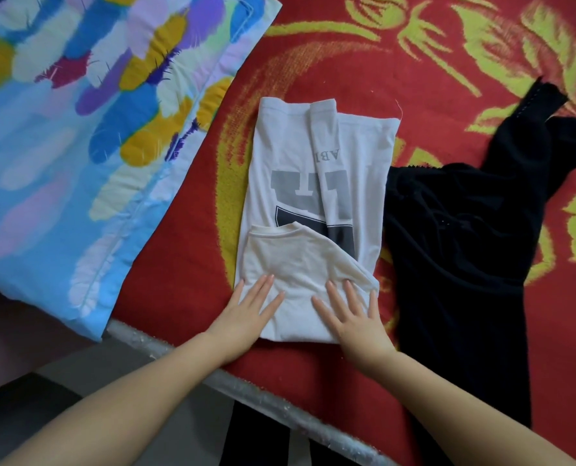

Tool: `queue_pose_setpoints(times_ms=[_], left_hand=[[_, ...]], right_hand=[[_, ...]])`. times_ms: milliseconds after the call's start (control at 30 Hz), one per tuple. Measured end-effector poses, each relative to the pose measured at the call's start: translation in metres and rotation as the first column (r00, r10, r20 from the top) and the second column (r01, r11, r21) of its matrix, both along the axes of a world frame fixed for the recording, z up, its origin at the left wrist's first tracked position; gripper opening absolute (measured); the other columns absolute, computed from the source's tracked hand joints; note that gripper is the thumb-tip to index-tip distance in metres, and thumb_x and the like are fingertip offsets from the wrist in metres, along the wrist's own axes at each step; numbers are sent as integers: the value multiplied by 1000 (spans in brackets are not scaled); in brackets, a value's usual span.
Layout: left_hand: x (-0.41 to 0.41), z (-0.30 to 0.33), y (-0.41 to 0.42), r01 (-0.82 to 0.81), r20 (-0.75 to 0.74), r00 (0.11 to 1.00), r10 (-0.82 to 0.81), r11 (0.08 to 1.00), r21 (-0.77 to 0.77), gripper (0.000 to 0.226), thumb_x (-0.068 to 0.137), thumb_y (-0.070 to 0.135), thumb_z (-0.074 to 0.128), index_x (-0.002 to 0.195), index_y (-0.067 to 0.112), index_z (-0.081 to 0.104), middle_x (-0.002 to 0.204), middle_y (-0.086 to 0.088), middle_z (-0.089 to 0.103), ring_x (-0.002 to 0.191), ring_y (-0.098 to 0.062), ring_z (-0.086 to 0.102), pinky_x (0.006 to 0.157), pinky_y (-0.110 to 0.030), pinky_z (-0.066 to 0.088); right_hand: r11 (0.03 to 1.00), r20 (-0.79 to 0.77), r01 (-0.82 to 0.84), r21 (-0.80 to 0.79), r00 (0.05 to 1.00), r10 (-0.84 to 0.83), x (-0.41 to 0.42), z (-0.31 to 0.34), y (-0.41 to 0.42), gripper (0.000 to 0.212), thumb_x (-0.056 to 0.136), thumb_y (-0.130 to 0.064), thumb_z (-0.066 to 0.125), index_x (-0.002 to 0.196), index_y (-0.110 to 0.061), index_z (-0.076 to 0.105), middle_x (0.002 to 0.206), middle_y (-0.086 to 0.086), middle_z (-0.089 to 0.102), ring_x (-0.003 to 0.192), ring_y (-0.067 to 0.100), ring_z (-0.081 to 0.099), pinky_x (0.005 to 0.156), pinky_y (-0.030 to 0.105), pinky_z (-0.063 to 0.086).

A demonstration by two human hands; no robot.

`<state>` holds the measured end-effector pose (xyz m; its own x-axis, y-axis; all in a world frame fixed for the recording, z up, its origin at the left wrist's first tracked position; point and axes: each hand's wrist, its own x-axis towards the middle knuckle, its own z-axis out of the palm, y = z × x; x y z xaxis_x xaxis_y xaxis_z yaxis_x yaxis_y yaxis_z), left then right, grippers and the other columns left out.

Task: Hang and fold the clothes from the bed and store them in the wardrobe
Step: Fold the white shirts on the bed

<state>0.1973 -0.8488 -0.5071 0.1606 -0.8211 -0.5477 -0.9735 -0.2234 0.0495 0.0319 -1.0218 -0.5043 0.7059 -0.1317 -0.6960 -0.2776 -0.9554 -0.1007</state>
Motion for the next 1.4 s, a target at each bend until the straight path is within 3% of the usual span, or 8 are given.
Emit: queue_pose_setpoints(times_ms=[133, 300, 533, 733, 867, 1033, 1233, 1400], left_hand=[[6, 15, -10, 9, -265, 961, 77, 952, 307, 89, 80, -14, 32, 153, 22, -5, 155, -23, -21, 143, -35, -21, 116, -49, -7], [52, 68, -46, 15, -559, 716, 417, 792, 610, 69, 83, -6, 29, 139, 32, 46, 123, 0, 56, 92, -11, 60, 75, -14, 46], [155, 64, -122, -445, -573, 503, 647, 762, 470, 17, 85, -5, 47, 88, 3, 62, 83, -10, 53, 77, -19, 48, 67, -30, 37], [136, 9, -150, -620, -152, 762, 629, 777, 109, 24, 95, 19, 45, 111, 8, 59, 116, -16, 58, 109, -32, 54, 89, -38, 41], [64, -2, -120, -284, 54, 943, 328, 880, -380, 55, 88, 35, 41, 139, 15, 49, 139, -11, 52, 130, -29, 49, 102, -61, 35], [38, -31, -76, -305, -13, 951, 308, 936, -175, 64, 86, 48, 31, 140, 17, 47, 149, -13, 39, 136, -30, 39, 100, -68, 34], [58, -36, -51, -43, -49, 998, 37, 990, -134, 82, 83, 67, 26, 149, 24, 2, 155, -19, -8, 145, -38, -1, 110, -67, 0], [47, -26, -55, -99, -13, 995, 99, 995, 4, 93, 84, 8, 46, 143, 24, -24, 149, -17, -32, 142, -36, -23, 110, -58, -13]], right_hand=[[991, -163, -18, 130, 986, 39, 14, 16, -4, 85, 89, -2, 43, 152, -31, -6, 159, 7, -18, 143, 43, -16, 106, 71, 0], [809, -424, 196, 554, 903, 72, 48, 71, -43, 63, 85, 2, 39, 142, -24, 40, 120, 3, 58, 106, 18, 56, 89, 21, 45], [755, -195, 495, 430, 867, -458, 115, 73, -148, 35, 88, -11, 53, 121, -19, 59, 100, -1, 63, 95, 16, 60, 81, 29, 49], [851, 189, 522, 51, 832, -522, 121, 14, -134, 44, 95, -23, 44, 139, -18, 43, 141, 13, 42, 123, 32, 45, 92, 39, 42], [938, 533, 339, -66, 807, -254, 100, 3, -72, 53, 92, -25, 47, 144, -15, 42, 153, 18, 32, 142, 38, 26, 107, 66, 19], [956, 268, 294, -22, 923, -278, 63, -36, -67, 61, 100, -50, 24, 147, -37, -13, 152, -3, -30, 142, 23, -28, 108, 66, -8], [999, 306, 36, -28, 952, -26, 54, -11, -67, 81, 80, -61, 55, 148, -23, 33, 155, 21, 21, 140, 48, 20, 96, 79, 18], [996, 109, -61, -69, 992, 68, 42, -14, -62, 94, 90, -14, 49, 147, -32, -24, 154, 10, -31, 138, 39, -31, 106, 72, 0]])
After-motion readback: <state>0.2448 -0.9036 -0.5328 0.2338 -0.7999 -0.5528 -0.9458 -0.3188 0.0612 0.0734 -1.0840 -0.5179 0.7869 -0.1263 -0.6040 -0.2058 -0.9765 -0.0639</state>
